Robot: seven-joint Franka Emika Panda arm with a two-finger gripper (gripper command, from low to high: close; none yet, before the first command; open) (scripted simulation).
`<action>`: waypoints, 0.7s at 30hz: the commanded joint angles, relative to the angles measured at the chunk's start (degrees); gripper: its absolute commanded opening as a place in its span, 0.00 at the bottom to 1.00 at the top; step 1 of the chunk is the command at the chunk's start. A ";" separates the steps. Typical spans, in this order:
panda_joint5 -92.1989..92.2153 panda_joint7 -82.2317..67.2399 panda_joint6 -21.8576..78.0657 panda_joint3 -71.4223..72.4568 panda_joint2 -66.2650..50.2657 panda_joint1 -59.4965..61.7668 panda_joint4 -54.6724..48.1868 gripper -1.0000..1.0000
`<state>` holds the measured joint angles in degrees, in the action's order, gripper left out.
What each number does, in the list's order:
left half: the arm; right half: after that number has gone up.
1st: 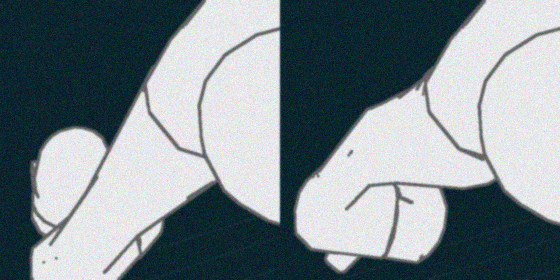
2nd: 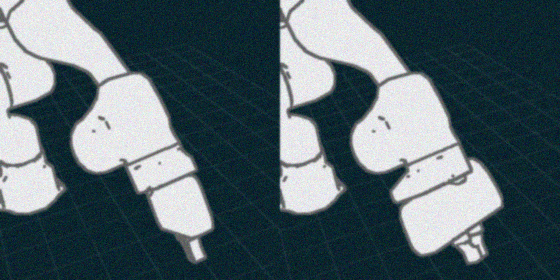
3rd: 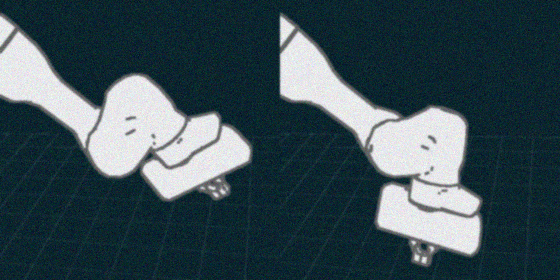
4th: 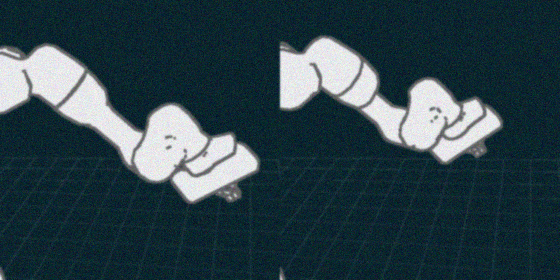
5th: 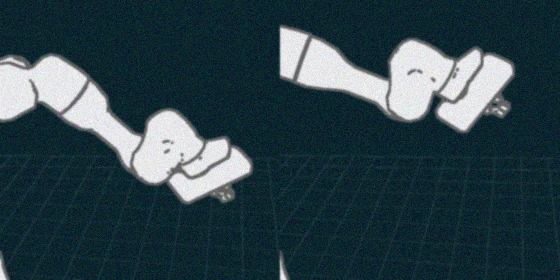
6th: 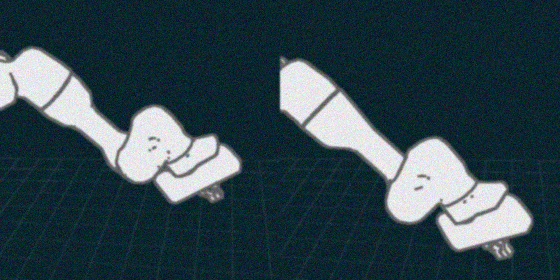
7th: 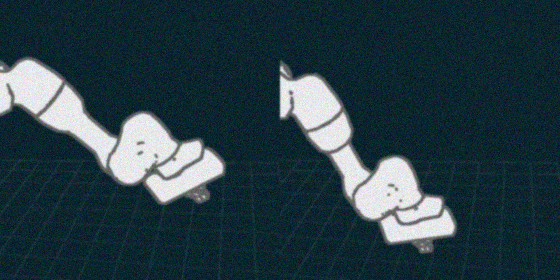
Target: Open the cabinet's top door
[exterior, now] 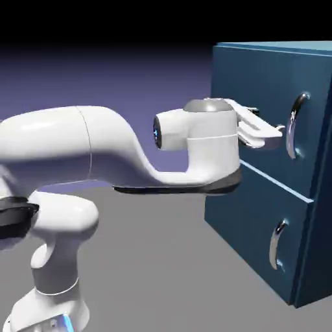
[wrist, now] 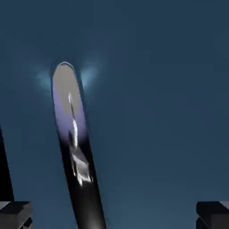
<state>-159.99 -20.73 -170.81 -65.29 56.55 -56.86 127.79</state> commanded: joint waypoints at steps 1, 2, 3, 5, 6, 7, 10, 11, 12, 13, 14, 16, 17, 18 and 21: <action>-2.49 -0.98 0.05 -1.02 0.37 -0.88 -0.52 1.00; -3.23 -1.28 0.06 -1.32 0.48 -1.13 -0.67 1.00; -3.23 -1.28 0.06 -1.32 0.48 -1.13 -0.67 1.00; -3.49 -1.26 0.56 -3.67 -0.51 -5.29 -3.76 1.00; -3.61 -1.25 0.80 -4.85 -1.01 -7.36 -5.30 1.00; -3.74 -1.24 1.05 -6.03 -1.50 -9.44 -6.85 1.00; -3.86 -1.23 1.28 -7.15 -1.97 -11.41 -8.32 0.00; -3.00 -1.41 2.48 -5.83 -2.08 -9.34 -6.38 0.00; -2.46 -1.08 3.54 -4.51 -2.41 -7.26 -4.57 0.00; -2.67 0.44 4.31 -3.16 -3.25 -5.19 -3.10 0.00; -3.68 2.93 4.53 -2.09 -4.46 -3.60 -2.38 0.00; -5.88 7.91 4.50 -0.26 -6.82 -1.02 -1.63 0.00; -6.37 9.92 4.85 1.22 -7.83 1.00 -0.64 0.00; -6.26 11.01 5.40 2.75 -8.45 3.08 0.59 0.00; -5.86 14.27 6.73 7.52 -10.24 9.31 3.88 0.00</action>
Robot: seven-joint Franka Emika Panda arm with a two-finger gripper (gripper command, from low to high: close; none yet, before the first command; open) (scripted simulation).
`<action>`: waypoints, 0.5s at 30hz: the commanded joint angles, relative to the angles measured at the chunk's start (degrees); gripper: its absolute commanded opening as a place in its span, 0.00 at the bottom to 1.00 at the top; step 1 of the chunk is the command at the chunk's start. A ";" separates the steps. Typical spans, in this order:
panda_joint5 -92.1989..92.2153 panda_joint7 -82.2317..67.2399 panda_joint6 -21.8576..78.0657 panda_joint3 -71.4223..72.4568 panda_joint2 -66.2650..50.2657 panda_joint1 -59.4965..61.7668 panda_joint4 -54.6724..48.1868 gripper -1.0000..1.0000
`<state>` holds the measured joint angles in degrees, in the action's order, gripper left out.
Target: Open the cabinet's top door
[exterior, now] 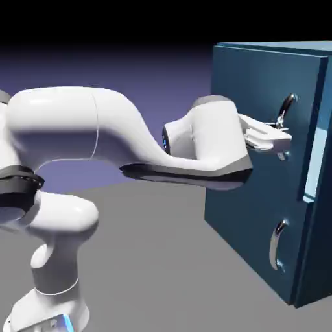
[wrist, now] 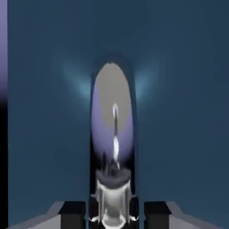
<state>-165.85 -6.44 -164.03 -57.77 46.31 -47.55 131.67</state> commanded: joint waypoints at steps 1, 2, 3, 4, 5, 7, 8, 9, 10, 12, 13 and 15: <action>-0.13 1.48 0.20 1.67 -0.72 2.07 0.85 0.00; -0.36 3.07 0.38 3.37 -1.45 4.15 1.61 0.00; -0.51 4.55 0.54 5.09 -2.09 6.22 2.36 0.00; -0.43 5.71 0.74 6.82 -2.57 8.30 3.18 0.00; 0.07 6.32 1.02 8.55 -2.80 10.37 4.13 0.00; 1.72 6.66 1.66 12.06 -2.80 14.53 6.20 0.00; 2.00 7.49 1.81 13.86 -3.02 16.60 6.96 0.00; 1.62 9.16 1.76 15.71 -3.54 18.68 7.41 0.00; 0.88 11.28 1.59 17.59 -4.22 20.75 7.67 0.00; -0.39 15.30 1.20 21.39 -5.37 24.91 8.20 0.00; -0.28 16.39 1.12 23.26 -5.53 26.98 8.75 0.00; 2.40 15.57 1.43 26.95 -4.51 31.13 10.80 0.00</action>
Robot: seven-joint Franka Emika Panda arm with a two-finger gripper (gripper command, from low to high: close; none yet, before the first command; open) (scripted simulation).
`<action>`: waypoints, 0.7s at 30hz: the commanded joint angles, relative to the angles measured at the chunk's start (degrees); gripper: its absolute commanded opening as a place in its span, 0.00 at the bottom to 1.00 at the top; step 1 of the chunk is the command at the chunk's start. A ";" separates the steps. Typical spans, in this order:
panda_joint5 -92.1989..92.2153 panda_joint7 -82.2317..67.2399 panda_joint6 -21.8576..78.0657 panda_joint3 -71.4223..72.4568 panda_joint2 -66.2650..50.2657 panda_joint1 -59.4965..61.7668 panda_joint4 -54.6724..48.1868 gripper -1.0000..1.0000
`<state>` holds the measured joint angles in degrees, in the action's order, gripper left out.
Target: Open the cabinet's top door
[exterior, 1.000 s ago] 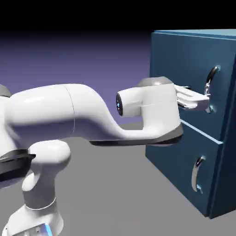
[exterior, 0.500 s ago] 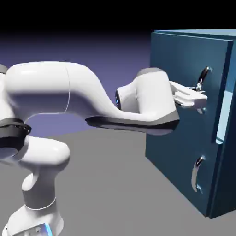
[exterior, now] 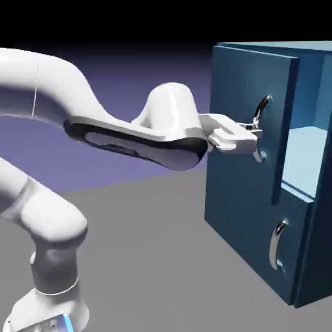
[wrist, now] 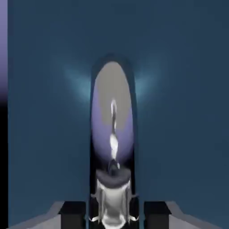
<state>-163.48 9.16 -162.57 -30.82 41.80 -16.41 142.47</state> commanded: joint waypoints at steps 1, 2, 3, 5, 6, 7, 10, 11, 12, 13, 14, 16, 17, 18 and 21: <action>2.02 -1.16 0.21 1.85 0.89 2.07 1.28 0.00; 4.09 -2.30 0.43 3.72 1.84 4.14 2.57 0.00; 6.23 -3.45 0.61 5.61 2.86 6.22 3.87 0.00; 10.72 -5.79 0.86 9.47 5.11 10.37 6.48 0.00; 13.08 -6.98 0.91 11.44 6.34 12.45 7.78 0.00; 15.52 -8.19 0.90 13.44 7.65 14.52 9.08 0.00; 22.99 -11.76 0.47 19.24 11.78 20.45 12.68 0.00; 25.48 -12.94 0.19 21.08 13.20 22.30 13.76 0.00; 27.97 -14.12 -0.16 22.85 14.62 24.08 14.78 0.00; 30.46 -15.30 -0.57 24.57 16.04 25.82 15.75 0.00; 32.96 -16.50 -1.05 26.23 17.47 27.50 16.67 0.00; 37.94 -18.99 -2.17 29.34 20.32 30.70 18.36 0.00; 40.43 -20.29 -2.79 30.77 21.73 32.21 19.15 0.00; 42.92 -21.63 -3.46 32.13 23.12 33.67 19.90 0.00; 50.39 -26.01 -5.57 35.68 27.13 37.65 21.99 0.00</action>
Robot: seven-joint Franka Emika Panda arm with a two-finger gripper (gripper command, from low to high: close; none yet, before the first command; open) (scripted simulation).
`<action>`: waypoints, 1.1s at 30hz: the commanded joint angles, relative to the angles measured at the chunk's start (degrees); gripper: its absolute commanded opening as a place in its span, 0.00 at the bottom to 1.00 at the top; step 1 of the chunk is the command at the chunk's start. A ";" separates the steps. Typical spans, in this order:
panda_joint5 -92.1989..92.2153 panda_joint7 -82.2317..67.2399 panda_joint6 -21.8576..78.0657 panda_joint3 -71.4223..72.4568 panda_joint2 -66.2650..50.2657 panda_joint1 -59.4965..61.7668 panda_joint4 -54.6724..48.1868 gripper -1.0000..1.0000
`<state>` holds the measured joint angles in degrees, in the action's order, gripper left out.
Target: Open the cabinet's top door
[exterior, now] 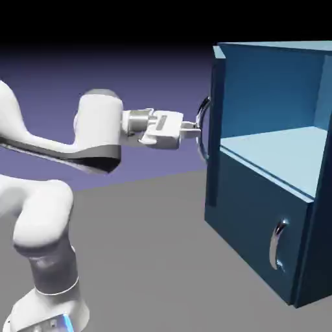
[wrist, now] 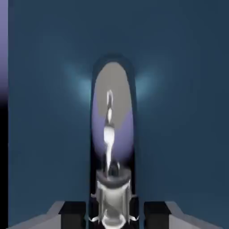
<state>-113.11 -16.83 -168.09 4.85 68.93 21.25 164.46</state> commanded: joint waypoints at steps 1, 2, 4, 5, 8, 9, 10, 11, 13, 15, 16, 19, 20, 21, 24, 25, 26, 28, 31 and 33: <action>2.52 -1.70 -0.56 0.91 1.24 0.96 0.67 0.00; 5.01 -3.53 -0.85 1.62 2.39 1.62 1.36 0.00; 9.99 -7.58 -0.80 2.58 4.51 2.13 2.76 0.00; 12.48 -9.72 -0.49 2.92 5.51 2.04 3.46 0.00; 19.95 -16.21 1.39 3.85 8.47 0.84 5.59 0.00; 22.45 -18.33 2.39 4.21 9.48 0.12 6.28 0.00; 24.94 -20.41 3.62 4.62 10.53 -0.79 6.97 0.00; 27.43 -22.43 5.12 5.09 11.61 -1.92 7.64 0.00; 32.41 -26.25 8.94 6.34 13.88 -4.78 8.91 0.00; 37.39 -29.55 13.42 8.24 16.20 -8.02 9.94 0.00; 39.88 -30.98 15.81 9.47 17.33 -9.67 10.34 0.00; 46.96 -34.19 23.28 14.05 20.16 -14.51 10.93 0.00; 49.15 -34.93 25.77 15.78 20.85 -16.02 10.91 0.00; 51.28 -35.54 28.26 17.60 21.42 -17.45 10.78 0.00; 57.45 -36.75 35.73 23.51 22.29 -21.24 9.74 0.00; 59.44 -36.98 38.22 25.58 22.31 -22.27 9.16 0.00; 61.36 -37.14 40.66 27.66 22.21 -23.16 8.46 0.00; 65.09 -37.29 45.49 31.81 21.67 -24.46 6.72 0.00; 70.45 -37.25 52.72 38.04 20.17 -25.09 3.10 0.00; 73.91 -37.14 57.67 42.18 18.83 -24.50 -0.10 0.00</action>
<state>-39.22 -53.96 -110.36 47.02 87.77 -3.25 164.36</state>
